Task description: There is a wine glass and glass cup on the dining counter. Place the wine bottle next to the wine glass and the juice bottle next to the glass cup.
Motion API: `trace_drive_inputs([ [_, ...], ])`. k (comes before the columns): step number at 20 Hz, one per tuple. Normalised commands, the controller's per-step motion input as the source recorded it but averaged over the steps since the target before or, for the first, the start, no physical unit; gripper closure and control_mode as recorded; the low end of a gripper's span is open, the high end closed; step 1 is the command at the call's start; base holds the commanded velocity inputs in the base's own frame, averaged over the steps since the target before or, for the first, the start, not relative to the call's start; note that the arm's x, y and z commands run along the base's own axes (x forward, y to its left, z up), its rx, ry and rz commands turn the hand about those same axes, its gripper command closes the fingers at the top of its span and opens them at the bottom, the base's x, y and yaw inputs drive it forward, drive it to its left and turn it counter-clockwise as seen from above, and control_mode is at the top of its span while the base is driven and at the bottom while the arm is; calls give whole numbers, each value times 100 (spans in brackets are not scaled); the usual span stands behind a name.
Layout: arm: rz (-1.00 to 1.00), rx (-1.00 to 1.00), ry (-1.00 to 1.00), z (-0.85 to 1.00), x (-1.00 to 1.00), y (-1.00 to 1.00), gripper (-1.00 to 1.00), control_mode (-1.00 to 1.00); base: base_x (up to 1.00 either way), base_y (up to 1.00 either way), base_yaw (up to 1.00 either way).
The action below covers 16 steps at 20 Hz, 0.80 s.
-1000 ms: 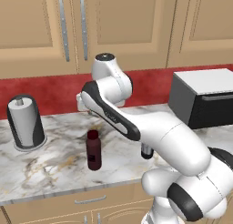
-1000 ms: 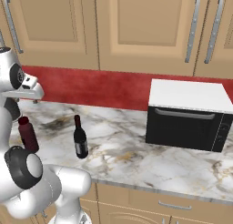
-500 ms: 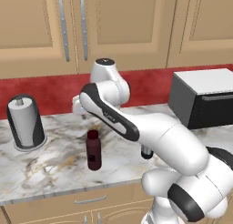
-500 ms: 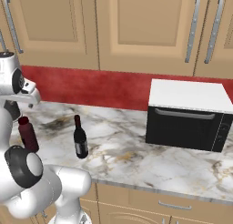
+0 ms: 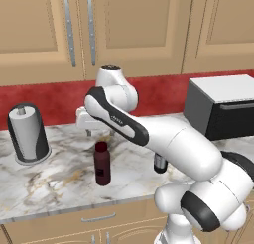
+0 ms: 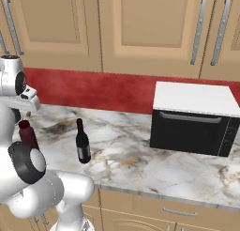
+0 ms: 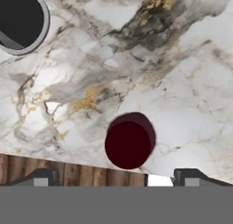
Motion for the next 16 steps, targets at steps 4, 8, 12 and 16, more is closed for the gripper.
trace_drive_inputs([
  [4,3,-7,6,-18,-1,2,-100,-100,0,0,0],
  [8,4,-16,0,-24,-1,0,-100,-100,0,0,0],
  [12,2,-8,1,-19,-8,0,-100,-100,0,0,0],
  [16,0,0,5,-19,-1,0,-100,-100,0,0,0],
])
